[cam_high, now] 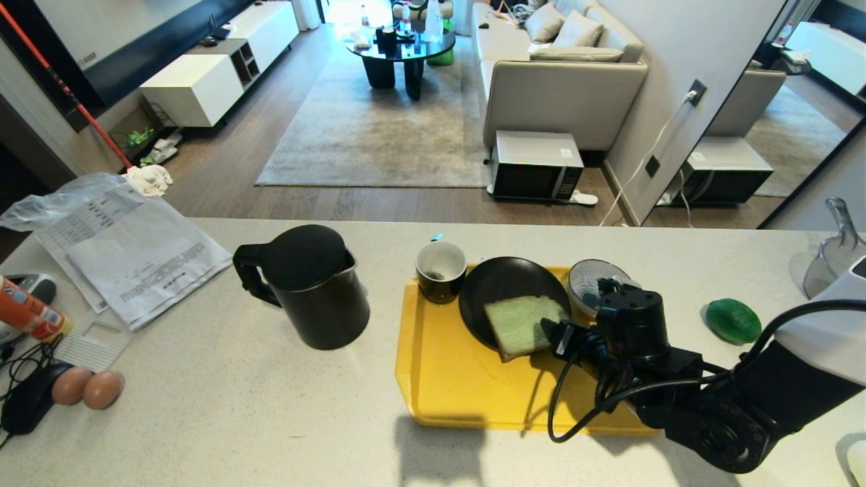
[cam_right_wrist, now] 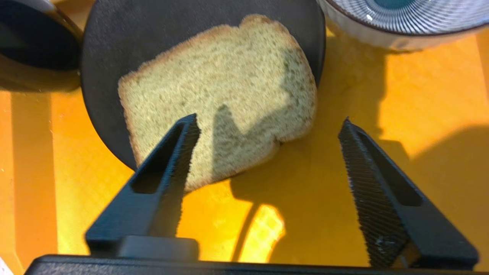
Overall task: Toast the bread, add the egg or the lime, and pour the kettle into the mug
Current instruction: Put the baked bread on a plate, then pick up the egg
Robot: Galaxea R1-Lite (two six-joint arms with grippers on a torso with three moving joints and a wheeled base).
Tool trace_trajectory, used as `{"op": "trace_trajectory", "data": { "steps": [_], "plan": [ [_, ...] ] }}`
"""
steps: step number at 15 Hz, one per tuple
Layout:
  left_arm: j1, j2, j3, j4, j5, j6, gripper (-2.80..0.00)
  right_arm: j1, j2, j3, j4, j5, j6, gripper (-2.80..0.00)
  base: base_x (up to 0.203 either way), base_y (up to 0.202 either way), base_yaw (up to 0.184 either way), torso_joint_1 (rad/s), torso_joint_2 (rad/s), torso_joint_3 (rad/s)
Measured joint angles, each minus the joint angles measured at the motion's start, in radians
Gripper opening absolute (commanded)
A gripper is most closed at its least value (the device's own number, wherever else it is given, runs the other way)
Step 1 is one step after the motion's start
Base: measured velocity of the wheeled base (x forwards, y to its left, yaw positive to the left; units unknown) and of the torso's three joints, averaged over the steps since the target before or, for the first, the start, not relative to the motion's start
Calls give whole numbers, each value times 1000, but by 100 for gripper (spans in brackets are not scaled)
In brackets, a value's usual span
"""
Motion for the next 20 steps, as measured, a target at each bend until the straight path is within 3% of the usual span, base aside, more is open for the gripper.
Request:
{"op": "trace_trajectory", "data": {
  "steps": [6,12,17,20],
  "plan": [
    [0,0,0,0,0,0,-280,0,-109,89,2,19,-3,0,0,0,0,0,0,0],
    [0,0,0,0,0,0,-280,-6,-434,299,3,94,-40,0,0,0,0,0,0,0],
    [0,0,0,0,0,0,-280,-88,-704,410,0,108,-166,0,0,0,0,0,0,0],
    [0,0,0,0,0,0,-280,-183,-853,462,-3,170,-283,0,0,0,0,0,0,0]
  ]
}}
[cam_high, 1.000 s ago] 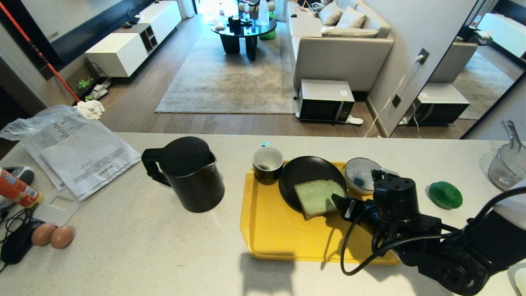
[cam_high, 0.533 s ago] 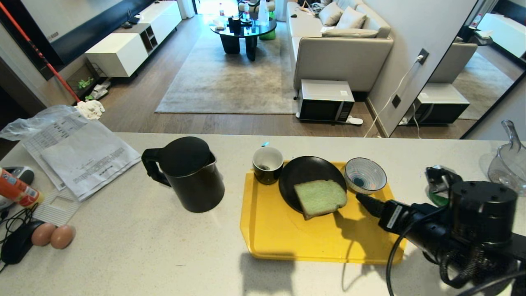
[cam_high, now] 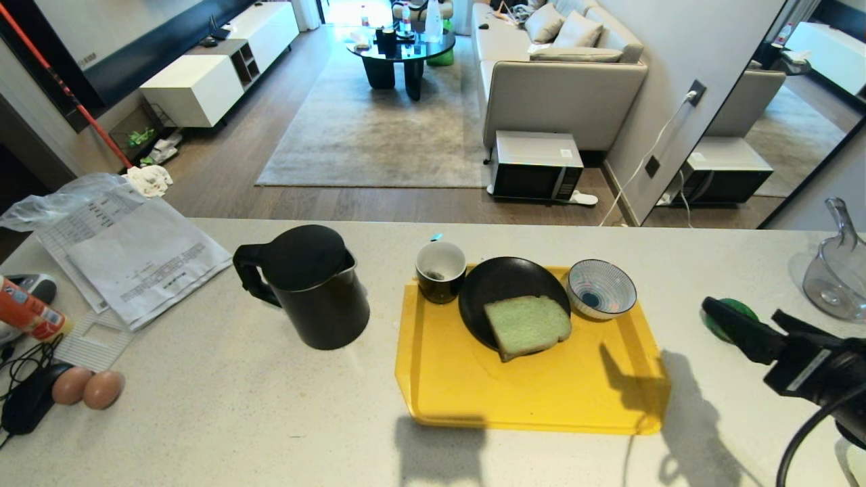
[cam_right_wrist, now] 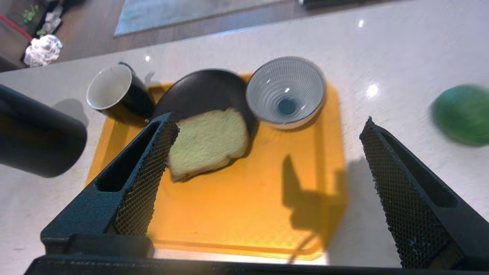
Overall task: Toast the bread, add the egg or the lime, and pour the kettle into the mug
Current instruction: Pick up the egg
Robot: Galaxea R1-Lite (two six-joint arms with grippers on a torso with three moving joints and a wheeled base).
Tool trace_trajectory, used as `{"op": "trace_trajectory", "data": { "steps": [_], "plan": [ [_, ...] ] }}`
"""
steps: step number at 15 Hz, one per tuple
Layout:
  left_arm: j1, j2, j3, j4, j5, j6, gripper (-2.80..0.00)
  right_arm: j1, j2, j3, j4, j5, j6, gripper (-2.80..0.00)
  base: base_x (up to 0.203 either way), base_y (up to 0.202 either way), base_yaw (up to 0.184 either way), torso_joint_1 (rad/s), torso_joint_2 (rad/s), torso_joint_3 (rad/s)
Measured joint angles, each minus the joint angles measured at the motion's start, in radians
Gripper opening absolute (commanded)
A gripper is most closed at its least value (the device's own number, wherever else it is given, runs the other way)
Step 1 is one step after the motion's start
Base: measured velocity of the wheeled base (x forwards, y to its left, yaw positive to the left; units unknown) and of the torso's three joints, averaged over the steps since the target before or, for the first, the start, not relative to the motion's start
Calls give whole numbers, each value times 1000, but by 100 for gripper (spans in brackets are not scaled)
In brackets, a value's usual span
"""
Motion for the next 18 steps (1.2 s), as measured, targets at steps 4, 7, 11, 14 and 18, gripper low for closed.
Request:
{"op": "trace_trajectory", "data": {
  "steps": [4,7,11,14,18],
  "plan": [
    [0,0,0,0,0,0,-280,-102,-138,134,-129,119,-93,-280,0,0,0,0,0,0],
    [0,0,0,0,0,0,-280,-147,-199,177,-168,144,-165,-280,0,0,0,0,0,0],
    [0,0,0,0,0,0,-280,-184,-270,188,-169,155,-204,-280,0,0,0,0,0,0],
    [0,0,0,0,0,0,-280,-210,-321,211,-167,159,-209,-280,0,0,0,0,0,0],
    [0,0,0,0,0,0,-280,-231,-411,222,-146,174,-226,-280,0,0,0,0,0,0]
  ]
}}
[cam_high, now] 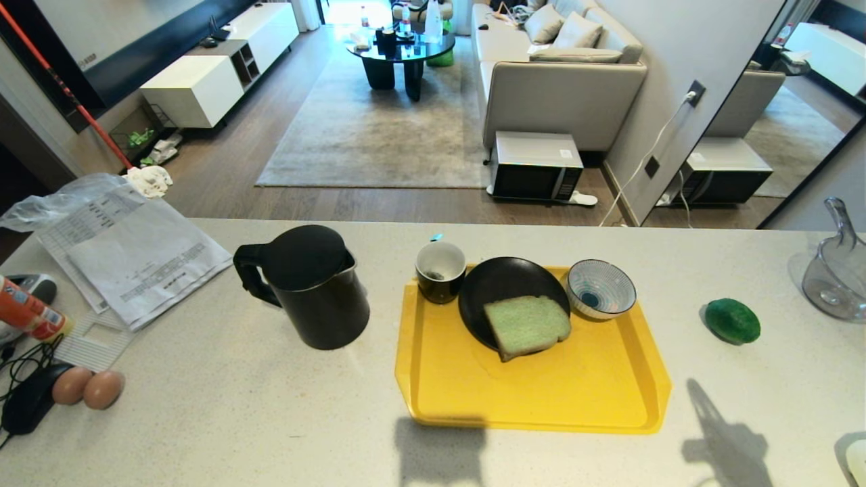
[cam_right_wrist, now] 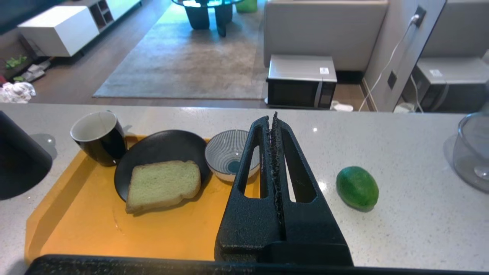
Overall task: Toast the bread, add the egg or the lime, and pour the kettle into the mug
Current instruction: Pick up the egg
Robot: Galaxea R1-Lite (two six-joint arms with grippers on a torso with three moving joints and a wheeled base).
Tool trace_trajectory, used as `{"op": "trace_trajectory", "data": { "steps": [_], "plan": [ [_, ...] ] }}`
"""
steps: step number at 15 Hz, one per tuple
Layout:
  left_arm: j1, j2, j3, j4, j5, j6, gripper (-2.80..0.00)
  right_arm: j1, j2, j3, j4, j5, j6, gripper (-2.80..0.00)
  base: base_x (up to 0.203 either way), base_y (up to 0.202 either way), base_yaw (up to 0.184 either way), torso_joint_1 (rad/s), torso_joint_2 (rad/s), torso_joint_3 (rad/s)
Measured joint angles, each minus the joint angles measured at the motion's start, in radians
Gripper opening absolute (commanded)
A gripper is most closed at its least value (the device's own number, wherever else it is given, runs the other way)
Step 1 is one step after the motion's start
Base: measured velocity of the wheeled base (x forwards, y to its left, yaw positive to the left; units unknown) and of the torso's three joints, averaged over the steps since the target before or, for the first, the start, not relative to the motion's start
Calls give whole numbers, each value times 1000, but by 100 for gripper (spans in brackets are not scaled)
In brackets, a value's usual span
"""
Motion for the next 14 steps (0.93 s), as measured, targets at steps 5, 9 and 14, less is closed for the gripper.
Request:
{"op": "trace_trajectory", "data": {
  "steps": [5,9,14],
  "plan": [
    [0,0,0,0,0,0,-280,-4,-207,0,170,21,-40,-280,0,0,0,0,0,0],
    [0,0,0,0,0,0,-280,-9,-420,0,438,36,-68,-280,0,0,0,0,0,0],
    [0,0,0,0,0,0,-280,-68,-550,0,736,102,-73,-280,0,0,0,0,0,0]
  ]
}}
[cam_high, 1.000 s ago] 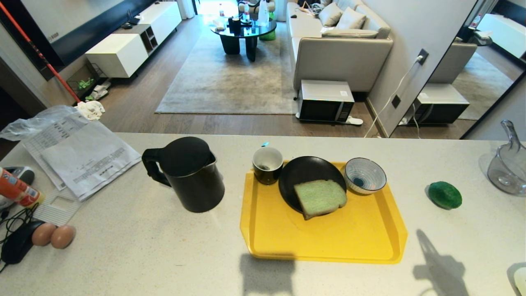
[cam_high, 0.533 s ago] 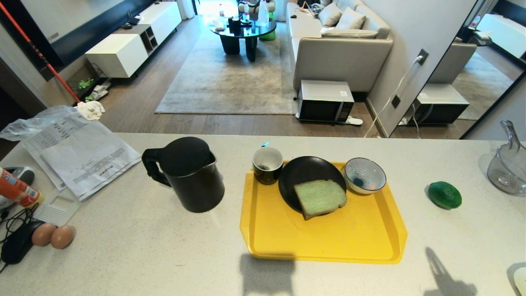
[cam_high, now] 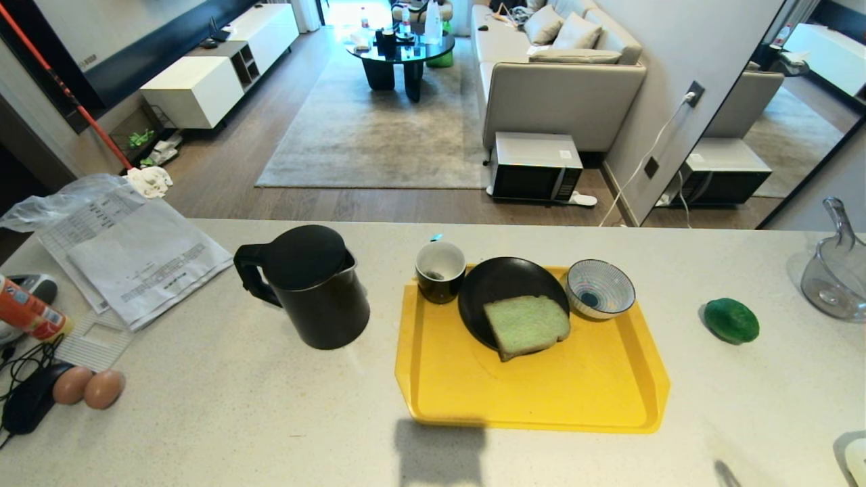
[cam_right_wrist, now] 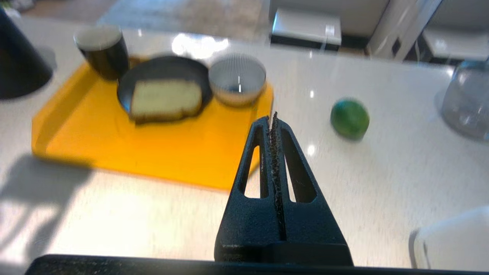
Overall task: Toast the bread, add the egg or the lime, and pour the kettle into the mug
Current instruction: Pick up the egg
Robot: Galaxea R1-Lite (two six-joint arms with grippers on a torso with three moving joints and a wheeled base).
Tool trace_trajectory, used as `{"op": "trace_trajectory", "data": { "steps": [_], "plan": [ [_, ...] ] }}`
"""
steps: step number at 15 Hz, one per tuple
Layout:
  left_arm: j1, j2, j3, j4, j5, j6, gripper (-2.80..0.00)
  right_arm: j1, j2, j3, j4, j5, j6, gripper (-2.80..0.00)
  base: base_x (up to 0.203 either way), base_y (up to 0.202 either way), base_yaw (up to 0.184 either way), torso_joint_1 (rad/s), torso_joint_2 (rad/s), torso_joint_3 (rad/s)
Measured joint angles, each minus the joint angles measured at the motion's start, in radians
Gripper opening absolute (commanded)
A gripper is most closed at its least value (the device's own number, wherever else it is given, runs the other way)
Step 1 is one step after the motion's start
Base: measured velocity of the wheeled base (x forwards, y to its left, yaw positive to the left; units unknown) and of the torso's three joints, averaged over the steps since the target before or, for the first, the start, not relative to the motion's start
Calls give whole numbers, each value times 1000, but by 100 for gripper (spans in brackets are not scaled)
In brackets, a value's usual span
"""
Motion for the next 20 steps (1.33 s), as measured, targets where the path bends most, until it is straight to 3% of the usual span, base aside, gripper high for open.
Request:
{"op": "trace_trajectory", "data": {
  "steps": [4,12,20],
  "plan": [
    [0,0,0,0,0,0,-280,-13,-79,0,204,-7,0,-280,0,0,0,0,0,0],
    [0,0,0,0,0,0,-280,-14,-209,0,309,-51,-81,-280,0,0,0,0,0,0],
    [0,0,0,0,0,1,-280,-14,-216,0,319,-34,-30,-280,0,0,0,0,0,0]
  ]
}}
